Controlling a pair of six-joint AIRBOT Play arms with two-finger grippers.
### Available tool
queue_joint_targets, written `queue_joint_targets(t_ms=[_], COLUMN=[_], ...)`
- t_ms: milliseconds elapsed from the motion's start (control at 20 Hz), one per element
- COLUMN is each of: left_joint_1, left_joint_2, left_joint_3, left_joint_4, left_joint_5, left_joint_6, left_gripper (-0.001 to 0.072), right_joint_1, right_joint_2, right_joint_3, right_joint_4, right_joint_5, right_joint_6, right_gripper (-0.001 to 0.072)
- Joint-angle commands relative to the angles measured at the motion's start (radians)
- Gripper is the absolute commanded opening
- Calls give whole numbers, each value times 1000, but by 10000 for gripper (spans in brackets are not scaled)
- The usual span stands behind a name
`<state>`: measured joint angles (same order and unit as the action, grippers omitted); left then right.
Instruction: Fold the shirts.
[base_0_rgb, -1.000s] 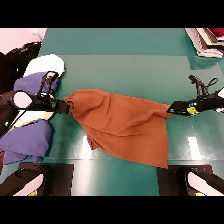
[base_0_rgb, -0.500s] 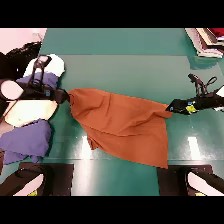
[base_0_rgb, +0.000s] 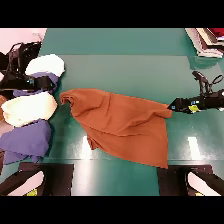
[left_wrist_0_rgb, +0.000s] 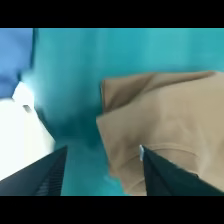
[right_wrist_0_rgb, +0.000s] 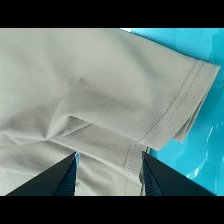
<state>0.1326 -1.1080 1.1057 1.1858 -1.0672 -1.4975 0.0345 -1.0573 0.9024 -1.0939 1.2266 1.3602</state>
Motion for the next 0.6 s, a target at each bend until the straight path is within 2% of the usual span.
queue_joint_targets(t_ms=[0, 300, 550], left_joint_1=[139, 126, 67], left_joint_2=[-108, -225, -284], left_joint_3=[-17, -66, -66], left_joint_4=[-306, -509, -500], left_joint_5=[-103, -77, -63], left_joint_6=[19, 112, 118], left_gripper=[548, 548, 546], right_joint_1=[1, 1, 1], right_joint_2=[11, 11, 11], right_joint_3=[0, 0, 0], right_joint_4=[0, -9, -91], right_joint_5=[11, 28, 77], right_joint_6=[0, 0, 19], right_gripper=[448, 448, 448])
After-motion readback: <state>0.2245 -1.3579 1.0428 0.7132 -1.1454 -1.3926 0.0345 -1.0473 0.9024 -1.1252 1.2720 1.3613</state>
